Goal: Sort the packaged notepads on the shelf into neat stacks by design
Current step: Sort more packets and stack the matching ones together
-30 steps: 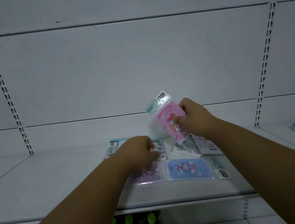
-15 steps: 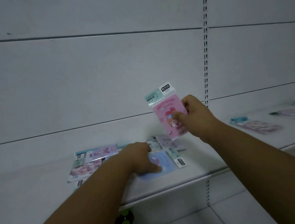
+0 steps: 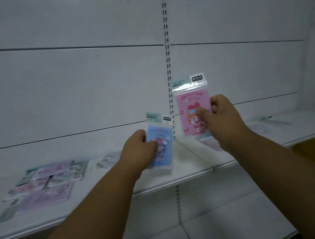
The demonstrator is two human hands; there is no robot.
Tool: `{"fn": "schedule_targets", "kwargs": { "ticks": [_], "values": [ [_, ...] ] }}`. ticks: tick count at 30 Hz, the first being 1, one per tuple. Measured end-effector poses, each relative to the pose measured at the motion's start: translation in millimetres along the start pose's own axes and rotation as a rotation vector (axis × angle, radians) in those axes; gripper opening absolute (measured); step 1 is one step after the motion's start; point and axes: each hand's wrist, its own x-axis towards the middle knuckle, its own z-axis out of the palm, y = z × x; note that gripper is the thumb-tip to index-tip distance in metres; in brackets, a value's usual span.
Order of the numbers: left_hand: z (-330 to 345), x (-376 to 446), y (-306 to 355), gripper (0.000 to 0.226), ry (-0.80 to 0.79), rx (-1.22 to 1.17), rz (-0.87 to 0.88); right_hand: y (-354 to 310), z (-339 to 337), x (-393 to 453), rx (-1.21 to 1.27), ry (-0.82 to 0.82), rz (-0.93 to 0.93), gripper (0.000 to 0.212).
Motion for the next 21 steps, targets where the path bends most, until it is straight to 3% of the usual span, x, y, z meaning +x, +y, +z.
{"fn": "schedule_targets", "kwargs": {
  "ticks": [4,9,17,21],
  "values": [
    [110,-8,38,0.007,-0.043,-0.221,0.025,15,-99,15,-0.033,0.026,-0.020,0.019],
    [231,0,77,0.012,-0.156,-0.313,0.015,53,-200,54,-0.108,0.124,0.008,0.011],
    [394,84,100,0.008,-0.279,-0.320,0.020,137,-298,153,-0.129,0.253,0.057,0.008],
    [465,130,116,0.019,-0.292,-0.321,-0.034,176,-336,210,-0.115,0.261,0.124,0.008]
  ]
}}
